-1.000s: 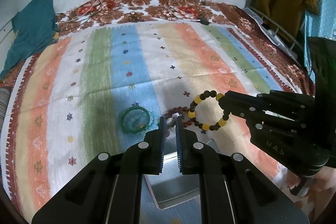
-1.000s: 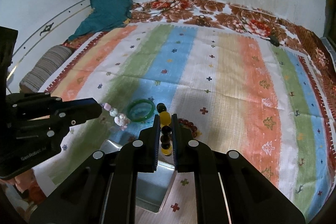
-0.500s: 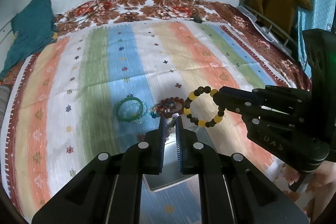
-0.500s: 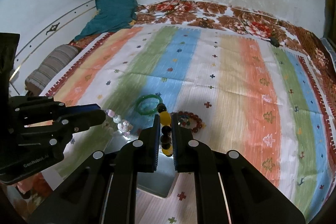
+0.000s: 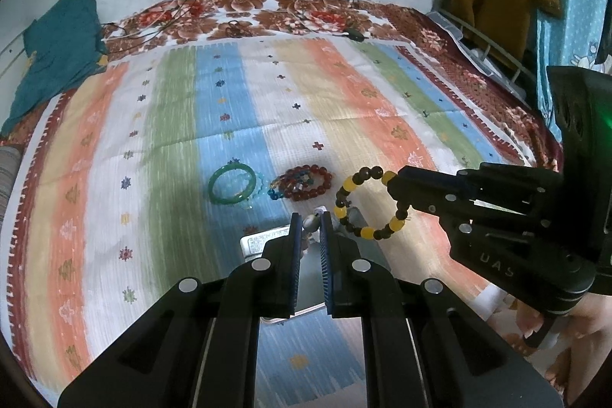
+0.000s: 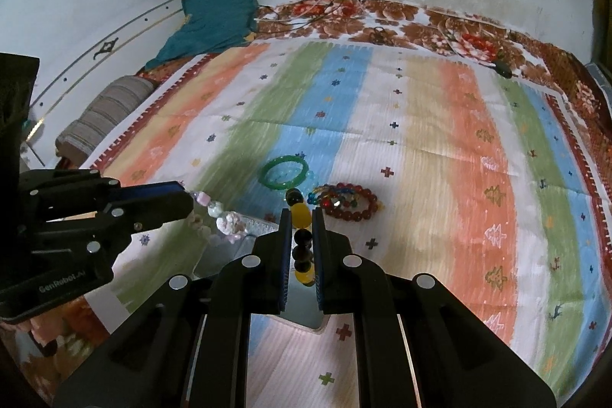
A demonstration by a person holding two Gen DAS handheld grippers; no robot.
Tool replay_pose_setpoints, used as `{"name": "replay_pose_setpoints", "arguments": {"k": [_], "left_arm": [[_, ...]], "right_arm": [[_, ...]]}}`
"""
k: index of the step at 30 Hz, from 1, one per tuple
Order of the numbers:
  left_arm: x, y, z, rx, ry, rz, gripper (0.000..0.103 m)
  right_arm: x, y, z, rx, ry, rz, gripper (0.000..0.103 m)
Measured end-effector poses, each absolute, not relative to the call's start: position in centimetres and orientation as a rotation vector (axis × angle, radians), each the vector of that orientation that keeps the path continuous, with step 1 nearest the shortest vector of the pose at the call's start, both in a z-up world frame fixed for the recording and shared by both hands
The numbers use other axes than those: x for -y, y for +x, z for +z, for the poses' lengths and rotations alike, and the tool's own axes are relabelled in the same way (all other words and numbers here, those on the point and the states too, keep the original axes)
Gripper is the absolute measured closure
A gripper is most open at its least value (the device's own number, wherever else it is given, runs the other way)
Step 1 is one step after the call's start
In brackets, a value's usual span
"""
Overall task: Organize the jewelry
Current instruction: 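Lower both bracelets into the tin and open both tools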
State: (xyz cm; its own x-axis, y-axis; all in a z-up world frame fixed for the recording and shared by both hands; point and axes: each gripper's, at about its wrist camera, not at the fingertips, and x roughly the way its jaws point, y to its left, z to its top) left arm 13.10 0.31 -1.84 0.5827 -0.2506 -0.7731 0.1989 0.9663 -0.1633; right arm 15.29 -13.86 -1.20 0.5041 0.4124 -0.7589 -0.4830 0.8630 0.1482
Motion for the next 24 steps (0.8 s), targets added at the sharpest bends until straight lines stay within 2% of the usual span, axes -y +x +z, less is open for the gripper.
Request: {"name": "replay_pose_setpoints", "arguments": {"k": [3, 5, 6, 7, 11, 18, 24], "left_arm": [[-0.8, 12.6, -1.8, -0.922, -0.086, -0.216, 0.089], [-1.3, 12.5, -1.5, -0.925, -0.105, -0.206, 0.077], [-1.4, 12.3, -1.5, -0.927, -0.108, -0.201, 0.069], [-1.6, 12.6, -1.5, -0.93, -0.109, -0.197, 0.068], [-2.1, 13.1, -1.5, -0.942, -0.116, -0.18, 0.067], [-2.9, 13.9, -1.8, -0.951, -0.12, -0.148, 0.058], [-3.7, 14.4, -2.0, -0.948, -0.12, -0.089, 0.044]], "right_arm": [[14.4, 15.2, -0.9, -0.885, -0.074, 0.537, 0.091], [14.7, 15.2, -1.0, -0.887, -0.078, 0.529, 0.088], [14.8, 15.3, -1.1, -0.89, -0.086, 0.519, 0.081], [14.8, 15.3, -1.2, -0.891, -0.096, 0.511, 0.074], [15.0, 15.6, -1.5, -0.905, -0.09, 0.507, 0.072], [15.2, 16.2, -2.0, -0.921, -0.085, 0.494, 0.059], [15.6, 16.8, -2.1, -0.926, -0.071, 0.484, 0.048]]}}
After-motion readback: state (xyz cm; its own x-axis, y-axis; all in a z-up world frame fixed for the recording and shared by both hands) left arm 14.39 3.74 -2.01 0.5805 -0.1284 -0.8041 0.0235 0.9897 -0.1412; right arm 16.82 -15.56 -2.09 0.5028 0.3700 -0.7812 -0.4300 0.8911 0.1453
